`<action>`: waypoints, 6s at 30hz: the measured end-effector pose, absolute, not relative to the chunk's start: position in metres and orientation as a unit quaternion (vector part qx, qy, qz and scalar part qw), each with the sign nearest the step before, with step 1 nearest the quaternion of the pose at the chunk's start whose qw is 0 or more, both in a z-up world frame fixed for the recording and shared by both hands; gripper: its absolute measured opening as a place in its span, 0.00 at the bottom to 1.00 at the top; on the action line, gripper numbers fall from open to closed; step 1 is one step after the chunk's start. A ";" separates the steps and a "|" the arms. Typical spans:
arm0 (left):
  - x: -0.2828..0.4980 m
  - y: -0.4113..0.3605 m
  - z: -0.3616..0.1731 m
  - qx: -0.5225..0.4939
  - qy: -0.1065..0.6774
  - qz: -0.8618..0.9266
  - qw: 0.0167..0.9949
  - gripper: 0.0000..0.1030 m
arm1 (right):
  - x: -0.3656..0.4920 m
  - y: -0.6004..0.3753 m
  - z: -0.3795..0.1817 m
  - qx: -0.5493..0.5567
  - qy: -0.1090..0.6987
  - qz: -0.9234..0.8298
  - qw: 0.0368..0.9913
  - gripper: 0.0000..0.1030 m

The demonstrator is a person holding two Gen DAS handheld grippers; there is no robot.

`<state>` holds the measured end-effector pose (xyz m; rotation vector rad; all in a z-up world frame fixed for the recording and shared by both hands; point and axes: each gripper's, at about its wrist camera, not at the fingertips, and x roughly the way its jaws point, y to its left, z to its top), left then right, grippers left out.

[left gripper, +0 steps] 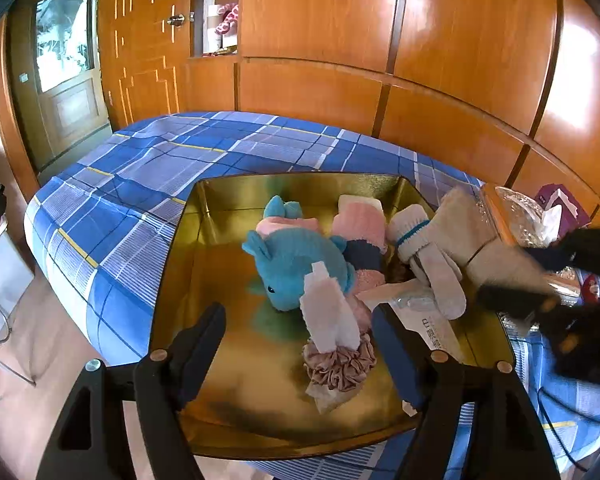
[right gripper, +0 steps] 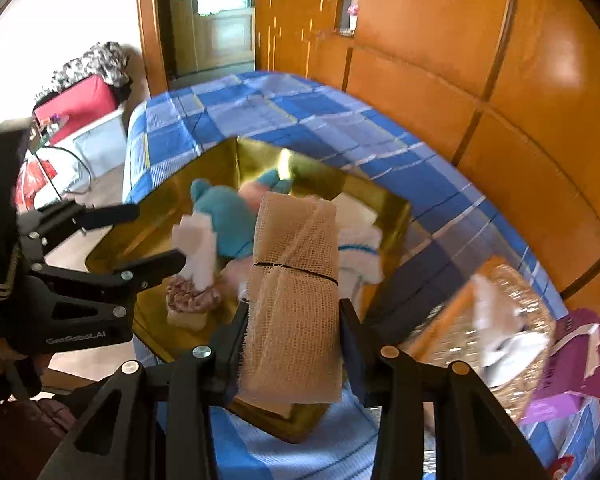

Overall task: Organize soft objects
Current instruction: 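Carry the beige mesh roll into the gold tray and open the right tool, then move both tools back toward the red sock and tissue packet on the bed, then close the left tool on the red sock with the face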

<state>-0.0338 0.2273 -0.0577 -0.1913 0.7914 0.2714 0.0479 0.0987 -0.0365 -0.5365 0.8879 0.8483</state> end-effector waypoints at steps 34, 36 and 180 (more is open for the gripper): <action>-0.035 0.243 -0.063 -0.107 0.380 0.162 0.905 0.77 | 0.069 0.124 -0.091 -0.157 0.478 0.364 0.784 0.47; -0.035 0.243 -0.063 -0.108 0.380 0.163 0.904 0.77 | 0.067 0.118 -0.084 -0.146 0.470 0.367 0.790 0.54; 0.123 -0.201 -0.139 0.072 0.508 -0.308 0.801 0.26 | 0.071 -0.387 -0.096 0.000 0.448 -0.059 0.892 0.78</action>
